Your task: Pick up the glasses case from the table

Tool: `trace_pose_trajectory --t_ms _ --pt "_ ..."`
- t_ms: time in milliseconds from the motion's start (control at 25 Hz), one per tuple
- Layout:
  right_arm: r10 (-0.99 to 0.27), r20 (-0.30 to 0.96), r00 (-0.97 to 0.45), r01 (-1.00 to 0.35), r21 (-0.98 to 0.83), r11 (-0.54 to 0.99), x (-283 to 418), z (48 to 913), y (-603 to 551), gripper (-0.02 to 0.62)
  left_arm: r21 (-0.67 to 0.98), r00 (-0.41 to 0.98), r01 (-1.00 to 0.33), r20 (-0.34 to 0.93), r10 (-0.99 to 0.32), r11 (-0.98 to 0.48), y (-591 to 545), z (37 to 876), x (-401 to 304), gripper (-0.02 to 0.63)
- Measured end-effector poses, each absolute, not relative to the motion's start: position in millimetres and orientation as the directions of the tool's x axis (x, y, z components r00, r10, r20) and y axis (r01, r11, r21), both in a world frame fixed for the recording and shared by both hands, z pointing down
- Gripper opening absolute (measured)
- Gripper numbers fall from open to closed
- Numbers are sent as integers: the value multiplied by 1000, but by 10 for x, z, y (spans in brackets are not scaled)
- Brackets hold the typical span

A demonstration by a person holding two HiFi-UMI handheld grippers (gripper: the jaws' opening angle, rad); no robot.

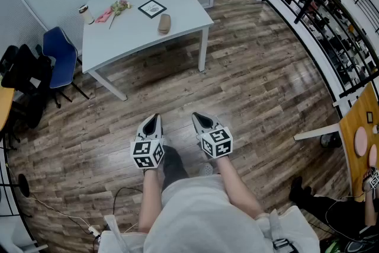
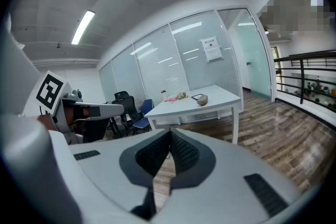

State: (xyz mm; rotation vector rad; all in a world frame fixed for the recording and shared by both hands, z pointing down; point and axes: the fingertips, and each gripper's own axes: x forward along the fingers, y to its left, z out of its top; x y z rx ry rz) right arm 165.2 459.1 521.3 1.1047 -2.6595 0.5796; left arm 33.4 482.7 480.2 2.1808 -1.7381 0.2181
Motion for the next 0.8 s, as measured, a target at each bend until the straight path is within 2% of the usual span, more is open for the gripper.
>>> trace_pose_trajectory --t_ms 360,600,800 --pt "-631 347 -693 -718 -261 645 1651 5247 4610 -2 182 245 -964 316 -916 -195 4805 4820 359 9" --pt "-680 313 -663 -749 -276 603 1700 5181 4425 -1 220 238 -960 322 -916 -172 4650 4843 270 11" --pt "-698 318 -642 -766 -303 567 1749 5233 4218 58 227 232 -961 342 -911 -160 4464 4879 193 27"
